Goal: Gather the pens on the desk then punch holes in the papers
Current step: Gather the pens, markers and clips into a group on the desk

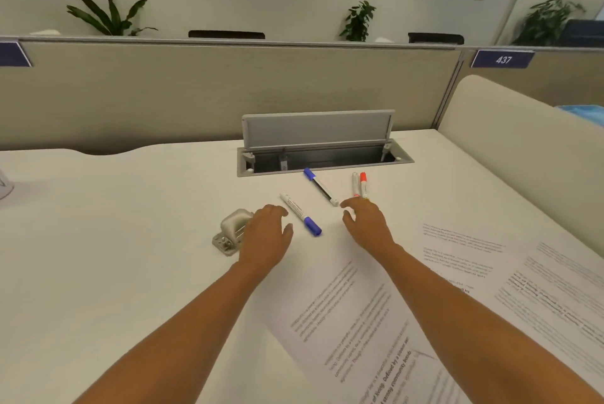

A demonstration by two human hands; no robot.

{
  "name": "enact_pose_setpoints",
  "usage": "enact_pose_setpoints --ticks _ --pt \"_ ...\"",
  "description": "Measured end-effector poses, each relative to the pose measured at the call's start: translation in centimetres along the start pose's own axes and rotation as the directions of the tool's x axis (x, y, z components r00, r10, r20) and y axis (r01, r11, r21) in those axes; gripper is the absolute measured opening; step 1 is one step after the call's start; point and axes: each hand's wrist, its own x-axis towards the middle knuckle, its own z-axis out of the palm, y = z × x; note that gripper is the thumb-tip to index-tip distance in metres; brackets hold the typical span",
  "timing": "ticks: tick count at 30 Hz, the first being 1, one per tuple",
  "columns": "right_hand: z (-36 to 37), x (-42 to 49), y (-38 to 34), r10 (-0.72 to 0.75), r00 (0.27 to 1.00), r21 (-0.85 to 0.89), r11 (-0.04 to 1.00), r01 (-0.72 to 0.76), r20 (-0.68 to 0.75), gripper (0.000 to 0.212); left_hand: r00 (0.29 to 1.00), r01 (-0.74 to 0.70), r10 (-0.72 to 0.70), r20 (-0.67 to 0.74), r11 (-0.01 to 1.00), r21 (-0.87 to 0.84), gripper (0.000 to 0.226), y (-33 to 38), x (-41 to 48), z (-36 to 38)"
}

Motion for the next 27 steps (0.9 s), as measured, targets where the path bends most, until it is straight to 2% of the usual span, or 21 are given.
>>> enact_pose_setpoints --ticks 4,7,10,13,16,22,27 --pt "-0.9 3.1 3.0 0.116 0.993 0.005 0.993 -0.116 -0.018 0.034 0.972 0.159 -0.182 0.146 0.974 0.159 0.044 2.5 3.1 3.2" --pt "-1.0 5.2 4.3 0.173 0.985 0.003 0.985 -0.173 -0.025 0.044 0.919 0.326 -0.345 0.189 0.937 0.129 0.054 3.2 5.2 4.9" --pt "-0.5 6.8 5.2 0.217 0.976 -0.033 0.976 -0.216 0.008 0.049 0.889 0.404 -0.42 0.181 0.907 0.12 0.054 3.7 7.1 6.0" --pt "0.1 8.0 5.5 0.238 0.97 -0.054 0.971 -0.235 0.055 0.057 0.885 0.404 -0.424 0.193 0.905 0.135 0.049 4.0 8.8 6.8" --pt "0.3 9.1 5.8 0.245 0.964 -0.098 0.967 -0.235 0.105 0.064 0.897 0.36 -0.391 0.209 0.917 0.17 0.053 4.1 10.3 7.6" --pt "0.1 9.5 6.7 0.192 0.971 -0.164 0.972 -0.168 0.144 0.044 0.914 0.322 -0.355 0.198 0.929 0.183 0.058 4.4 12.7 8.9" --pt "0.2 9.3 6.6 0.167 0.975 -0.241 0.962 -0.13 0.144 0.04 0.927 0.311 -0.341 0.158 0.932 0.183 0.057 4.9 14.0 9.6"
